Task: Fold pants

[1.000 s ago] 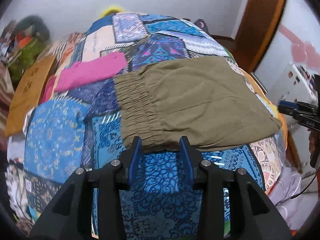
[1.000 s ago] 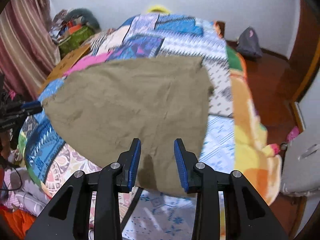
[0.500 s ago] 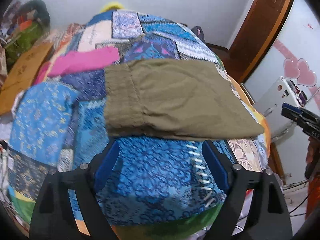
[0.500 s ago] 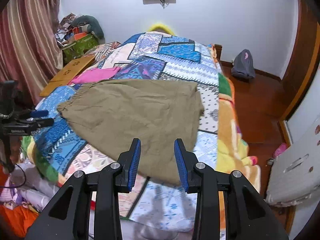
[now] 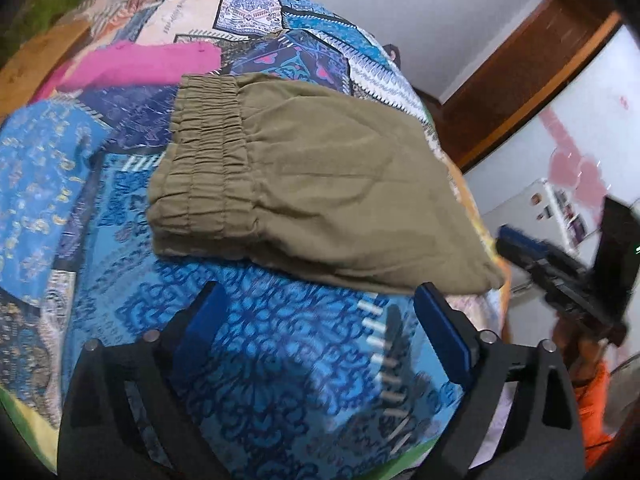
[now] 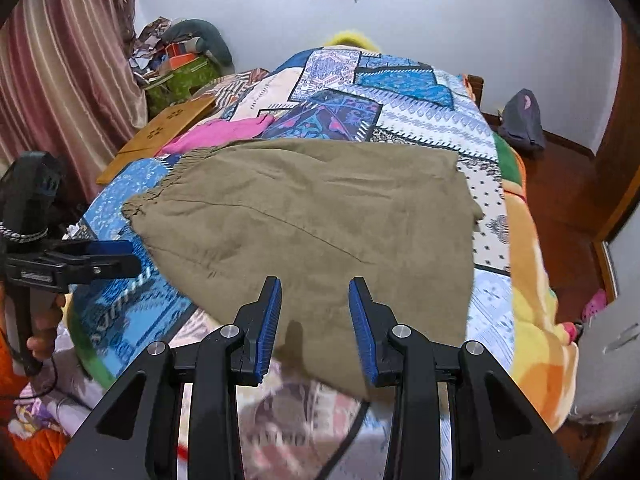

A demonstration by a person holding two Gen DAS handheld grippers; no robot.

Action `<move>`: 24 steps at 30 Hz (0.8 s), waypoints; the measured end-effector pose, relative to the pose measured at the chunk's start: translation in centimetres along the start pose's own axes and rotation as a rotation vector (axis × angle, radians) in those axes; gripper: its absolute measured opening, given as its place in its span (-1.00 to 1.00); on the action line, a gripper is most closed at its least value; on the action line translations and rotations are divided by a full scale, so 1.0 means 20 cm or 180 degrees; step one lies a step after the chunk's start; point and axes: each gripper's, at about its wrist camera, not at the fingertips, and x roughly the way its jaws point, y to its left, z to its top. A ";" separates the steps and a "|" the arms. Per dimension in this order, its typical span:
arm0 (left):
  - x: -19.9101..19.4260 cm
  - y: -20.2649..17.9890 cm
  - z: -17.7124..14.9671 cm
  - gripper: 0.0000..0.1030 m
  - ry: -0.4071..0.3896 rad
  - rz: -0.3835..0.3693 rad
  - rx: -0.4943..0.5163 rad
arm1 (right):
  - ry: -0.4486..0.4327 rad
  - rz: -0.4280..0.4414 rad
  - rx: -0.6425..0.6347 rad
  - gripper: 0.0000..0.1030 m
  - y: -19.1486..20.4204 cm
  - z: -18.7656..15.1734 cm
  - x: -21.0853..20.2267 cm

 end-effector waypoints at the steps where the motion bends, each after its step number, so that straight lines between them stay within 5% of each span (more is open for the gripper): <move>1: 0.01 0.01 0.02 0.85 -0.0004 -0.0055 -0.0061 | 0.0031 -0.0003 0.0013 -0.38 0.00 0.00 0.04; 7: 0.04 0.09 0.10 0.85 0.0004 -0.0289 -0.0379 | 0.0187 0.0045 0.0096 -0.38 -0.01 -0.03 0.17; 13: 0.10 0.12 0.19 0.83 -0.0021 -0.0130 -0.0525 | 0.0206 0.0157 0.0184 -0.38 -0.03 -0.05 0.17; 20: 0.14 0.11 0.28 -0.05 -0.0057 0.0262 -0.0446 | 0.0228 0.0216 0.0266 -0.36 -0.05 -0.04 0.18; 24: 0.10 0.02 0.28 -0.28 -0.0253 0.0515 -0.0124 | 0.0245 0.0210 0.0238 -0.35 -0.05 0.00 0.17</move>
